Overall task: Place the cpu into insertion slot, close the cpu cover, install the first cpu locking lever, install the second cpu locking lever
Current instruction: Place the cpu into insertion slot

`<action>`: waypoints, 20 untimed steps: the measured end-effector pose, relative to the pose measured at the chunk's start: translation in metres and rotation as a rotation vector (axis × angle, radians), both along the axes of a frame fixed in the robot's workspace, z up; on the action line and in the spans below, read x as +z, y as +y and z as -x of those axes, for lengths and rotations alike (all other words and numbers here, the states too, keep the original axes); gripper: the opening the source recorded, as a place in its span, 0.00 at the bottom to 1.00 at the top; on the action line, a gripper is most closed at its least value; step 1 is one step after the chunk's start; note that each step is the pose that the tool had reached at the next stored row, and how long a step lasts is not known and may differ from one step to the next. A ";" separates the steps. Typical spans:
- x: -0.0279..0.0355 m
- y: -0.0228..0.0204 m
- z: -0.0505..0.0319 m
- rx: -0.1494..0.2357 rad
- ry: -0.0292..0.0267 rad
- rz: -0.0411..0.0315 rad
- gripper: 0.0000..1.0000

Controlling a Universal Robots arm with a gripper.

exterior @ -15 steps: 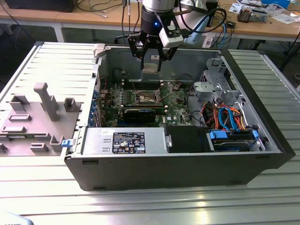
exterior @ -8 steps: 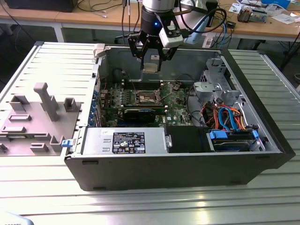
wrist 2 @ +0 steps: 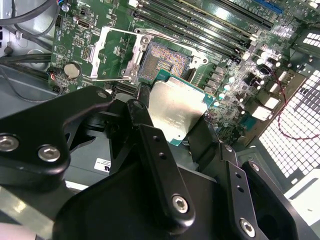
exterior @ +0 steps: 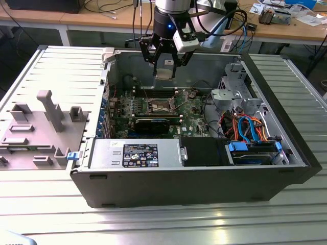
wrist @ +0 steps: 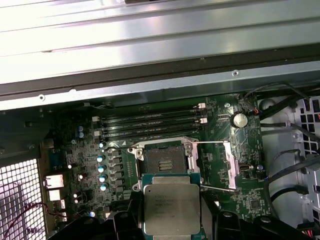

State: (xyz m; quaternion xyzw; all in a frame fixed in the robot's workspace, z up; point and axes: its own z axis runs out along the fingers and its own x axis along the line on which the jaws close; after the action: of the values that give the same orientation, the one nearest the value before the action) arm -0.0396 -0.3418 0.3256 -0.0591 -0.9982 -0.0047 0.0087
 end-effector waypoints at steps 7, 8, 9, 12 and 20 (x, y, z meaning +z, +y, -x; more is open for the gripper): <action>-0.0001 0.0000 0.0000 -0.013 -0.0001 0.0000 0.55; -0.0002 0.0000 0.0000 -0.013 0.0000 -0.0001 0.55; -0.0001 0.0000 0.0000 -0.014 0.0000 0.0000 0.55; -0.0001 0.0000 0.0000 -0.015 0.0000 0.0000 0.55; -0.0002 0.0000 0.0000 -0.023 0.0000 -0.0001 0.55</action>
State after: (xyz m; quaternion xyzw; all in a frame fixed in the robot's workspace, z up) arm -0.0396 -0.3417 0.3254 -0.0703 -0.9975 -0.0048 0.0086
